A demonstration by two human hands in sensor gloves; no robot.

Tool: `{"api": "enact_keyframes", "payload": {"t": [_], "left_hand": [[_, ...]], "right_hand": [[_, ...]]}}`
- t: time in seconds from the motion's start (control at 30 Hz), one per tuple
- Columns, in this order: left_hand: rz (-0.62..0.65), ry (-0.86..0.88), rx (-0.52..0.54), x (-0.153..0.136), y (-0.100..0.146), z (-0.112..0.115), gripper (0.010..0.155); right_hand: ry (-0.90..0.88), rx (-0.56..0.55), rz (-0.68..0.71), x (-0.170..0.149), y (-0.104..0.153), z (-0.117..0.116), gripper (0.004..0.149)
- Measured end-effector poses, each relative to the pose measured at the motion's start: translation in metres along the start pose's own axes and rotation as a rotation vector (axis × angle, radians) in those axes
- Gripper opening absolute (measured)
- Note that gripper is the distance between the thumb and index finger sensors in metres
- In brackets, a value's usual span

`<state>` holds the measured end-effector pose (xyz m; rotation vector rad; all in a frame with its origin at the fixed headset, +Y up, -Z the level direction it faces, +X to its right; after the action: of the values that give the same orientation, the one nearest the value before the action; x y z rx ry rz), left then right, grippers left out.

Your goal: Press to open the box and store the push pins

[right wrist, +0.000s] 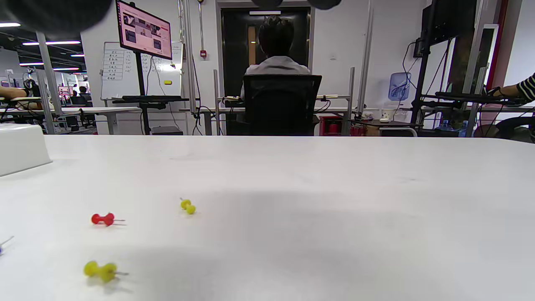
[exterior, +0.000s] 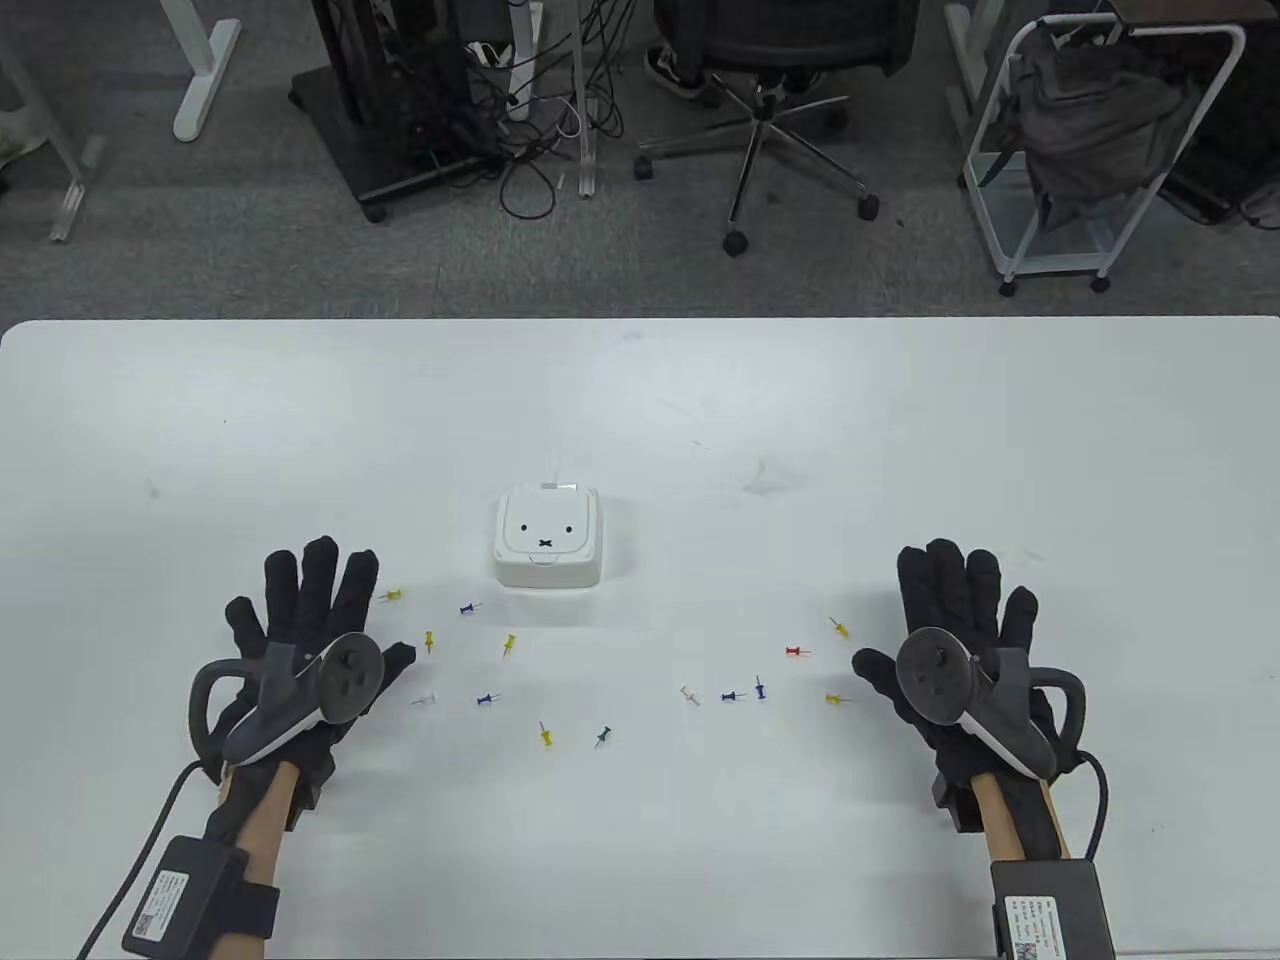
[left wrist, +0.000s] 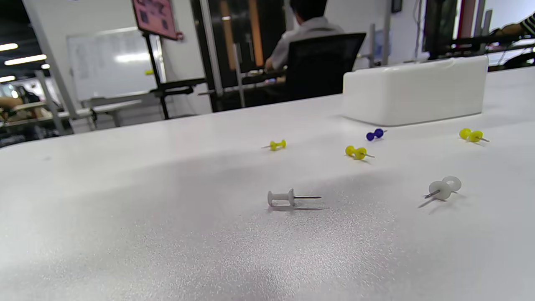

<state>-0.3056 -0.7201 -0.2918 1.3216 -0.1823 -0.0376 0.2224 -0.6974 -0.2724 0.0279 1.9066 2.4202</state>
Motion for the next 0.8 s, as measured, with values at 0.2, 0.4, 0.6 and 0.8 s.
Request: {"api": "enact_keyframes", "payload": {"t": [0.2,0.4,0.6,0.8], "left_hand": [[-0.001,0.006,0.018,-0.002,0.001,-0.004,0.084],[0.024,0.014,0.022,0.000,0.004,-0.005,0.084],[0.052,0.048,-0.009,0.001,0.007,-0.002,0.086],[0.109,0.040,-0.003,0.012,-0.004,-0.011,0.092]], "right_hand": [[-0.004,0.000,-0.012,-0.002,-0.001,-0.001,0.091],[-0.019,0.017,-0.015,-0.003,0.000,-0.003,0.092],[-0.025,0.027,-0.015,-0.004,0.000,-0.003,0.092],[-0.007,0.030,-0.004,-0.002,-0.001,-0.006,0.093]]}}
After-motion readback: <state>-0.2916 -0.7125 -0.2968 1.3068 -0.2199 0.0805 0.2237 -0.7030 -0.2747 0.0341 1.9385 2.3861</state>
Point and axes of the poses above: the tracker on the back of each hand, its own x axis roughly to the thumb side, its own y axis roughly from the fingertips to the wrist, z = x × y, the point moved 3 cm from there along -y, roughly from the wrist to the fingertips, and after that the axes turned 11 degrees about -x, right-handed, at the moved point
